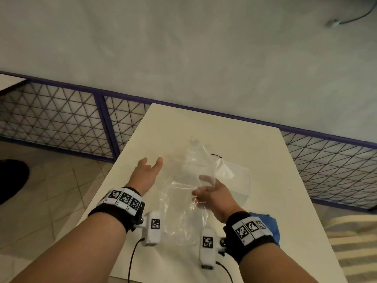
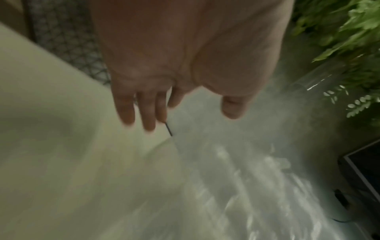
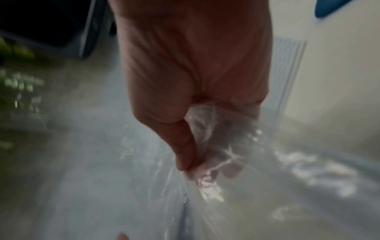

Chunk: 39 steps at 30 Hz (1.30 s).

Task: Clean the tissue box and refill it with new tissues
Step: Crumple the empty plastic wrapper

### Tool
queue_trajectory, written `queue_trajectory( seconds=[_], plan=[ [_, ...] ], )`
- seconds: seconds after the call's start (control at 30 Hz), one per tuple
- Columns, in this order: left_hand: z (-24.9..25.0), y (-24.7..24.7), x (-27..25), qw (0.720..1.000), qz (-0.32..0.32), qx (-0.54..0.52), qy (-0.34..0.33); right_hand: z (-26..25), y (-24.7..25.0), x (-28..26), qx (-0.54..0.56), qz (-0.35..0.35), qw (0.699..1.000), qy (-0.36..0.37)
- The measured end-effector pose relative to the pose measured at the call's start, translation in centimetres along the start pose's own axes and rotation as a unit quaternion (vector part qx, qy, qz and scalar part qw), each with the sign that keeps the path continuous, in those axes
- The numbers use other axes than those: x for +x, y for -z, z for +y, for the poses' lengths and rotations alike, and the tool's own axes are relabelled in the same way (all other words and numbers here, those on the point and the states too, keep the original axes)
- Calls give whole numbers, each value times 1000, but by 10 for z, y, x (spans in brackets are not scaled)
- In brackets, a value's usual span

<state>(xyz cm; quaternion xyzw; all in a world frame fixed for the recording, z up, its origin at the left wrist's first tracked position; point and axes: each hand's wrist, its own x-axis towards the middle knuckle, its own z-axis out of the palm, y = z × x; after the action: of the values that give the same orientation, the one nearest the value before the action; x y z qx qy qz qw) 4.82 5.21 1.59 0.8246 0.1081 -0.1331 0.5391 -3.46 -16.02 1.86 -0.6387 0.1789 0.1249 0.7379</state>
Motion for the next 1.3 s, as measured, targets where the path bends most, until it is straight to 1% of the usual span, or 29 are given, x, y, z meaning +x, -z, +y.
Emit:
queue_trajectory(
  seconds=[0.03,0.07,0.1,0.13,0.17,0.2,0.27,0.33,0.37,0.5,0.53,0.6,0.67,0.73,0.83,0.93,1.0,1.07,1.13,1.17,1.2,1.27,1.3],
  plan=[
    [-4,-7,-5,996,-74,-28,27,-7,6,-2,22,-1,1000,7],
    [-6,-14,-9,986,-144,-67,51,-13,11,-4,38,-1,999,13],
    [-7,-21,-13,972,-196,-109,64,-18,15,-5,41,1,999,19],
    [-6,-27,-17,961,-226,-148,65,-21,19,-6,34,6,999,23],
    [-4,-32,-20,956,-233,-172,54,-23,22,-5,15,15,999,25],
    [0,-37,-23,957,-226,-178,36,-25,25,-5,-13,30,999,24],
    [6,-45,-25,967,-192,-170,10,-28,30,-5,-82,67,994,18],
    [10,-49,-25,972,-167,-166,-1,-28,33,-6,-120,79,990,12],
    [11,-50,-25,971,-169,-167,-2,-28,35,-7,-124,81,989,10],
    [13,-47,-29,950,-241,-195,14,-26,43,-11,-111,99,989,4],
    [12,-47,-28,950,-241,-196,15,-26,45,-13,-106,97,990,4],
    [10,-46,-29,958,-217,-189,10,-26,49,-16,-93,68,993,9],
    [9,-44,-30,960,-203,-192,7,-26,53,-20,-63,33,997,25],
    [11,-41,-32,958,-213,-190,3,-26,59,-23,-29,17,998,48],
    [14,-39,-37,953,-227,-199,-5,-26,66,-24,30,22,998,56],
    [19,-42,-42,950,-218,-223,-15,-25,70,-23,79,34,995,52],
    [25,-44,-46,947,-215,-239,-23,-24,74,-21,134,16,990,44],
    [29,-44,-48,937,-218,-273,-16,-27,78,-23,219,-12,975,41],
    [32,-45,-48,920,-232,-314,6,-34,77,-28,257,-6,966,26],
    [32,-46,-47,915,-240,-322,18,-37,76,-31,243,6,970,22],
    [32,-49,-46,915,-245,-319,26,-39,74,-34,208,16,978,22],
    [30,-57,-45,920,-244,-305,32,-40,69,-39,131,26,991,25],
    [30,-61,-46,923,-243,-297,26,-38,68,-40,108,25,994,16]
  ],
)
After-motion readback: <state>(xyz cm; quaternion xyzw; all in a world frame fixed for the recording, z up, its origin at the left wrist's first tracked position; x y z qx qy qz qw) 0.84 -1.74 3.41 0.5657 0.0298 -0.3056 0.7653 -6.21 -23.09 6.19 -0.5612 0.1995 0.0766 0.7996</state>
